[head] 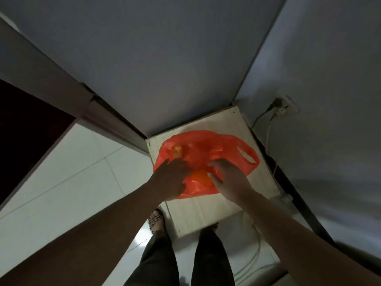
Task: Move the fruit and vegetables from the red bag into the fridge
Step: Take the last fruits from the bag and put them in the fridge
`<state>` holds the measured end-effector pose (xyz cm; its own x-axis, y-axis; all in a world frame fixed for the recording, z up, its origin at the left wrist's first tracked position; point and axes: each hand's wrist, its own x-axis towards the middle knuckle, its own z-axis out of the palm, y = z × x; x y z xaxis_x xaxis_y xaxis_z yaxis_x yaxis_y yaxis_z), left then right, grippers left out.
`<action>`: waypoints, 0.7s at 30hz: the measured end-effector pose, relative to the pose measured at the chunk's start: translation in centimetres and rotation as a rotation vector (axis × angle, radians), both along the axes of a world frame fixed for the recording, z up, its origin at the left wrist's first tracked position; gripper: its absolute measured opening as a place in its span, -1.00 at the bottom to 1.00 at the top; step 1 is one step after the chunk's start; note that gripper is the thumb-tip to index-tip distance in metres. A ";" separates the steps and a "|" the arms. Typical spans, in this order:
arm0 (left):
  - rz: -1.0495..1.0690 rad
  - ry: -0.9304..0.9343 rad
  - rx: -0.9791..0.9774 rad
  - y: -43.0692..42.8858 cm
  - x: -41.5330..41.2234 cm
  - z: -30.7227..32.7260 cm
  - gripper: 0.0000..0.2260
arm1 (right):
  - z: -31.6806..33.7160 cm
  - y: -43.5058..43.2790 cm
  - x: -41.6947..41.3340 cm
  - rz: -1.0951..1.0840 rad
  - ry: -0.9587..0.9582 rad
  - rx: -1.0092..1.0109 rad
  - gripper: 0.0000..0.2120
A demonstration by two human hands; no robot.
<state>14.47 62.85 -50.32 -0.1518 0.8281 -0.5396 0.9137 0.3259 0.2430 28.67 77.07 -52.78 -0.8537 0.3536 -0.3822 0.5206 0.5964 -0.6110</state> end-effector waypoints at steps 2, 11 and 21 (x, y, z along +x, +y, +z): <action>0.024 0.006 -0.049 -1.0 0.3 -1.5 -0.52 | -1.8 0.0 -0.4 0.055 -0.012 0.001 -0.68; 0.202 -0.104 0.012 -5.2 0.3 -1.4 -0.62 | -4.4 -1.3 -1.9 0.299 -0.124 0.037 -0.52; 0.307 -0.161 0.037 -4.3 0.3 -1.3 -0.63 | -4.8 -1.3 -2.1 0.280 -0.257 -0.033 -0.40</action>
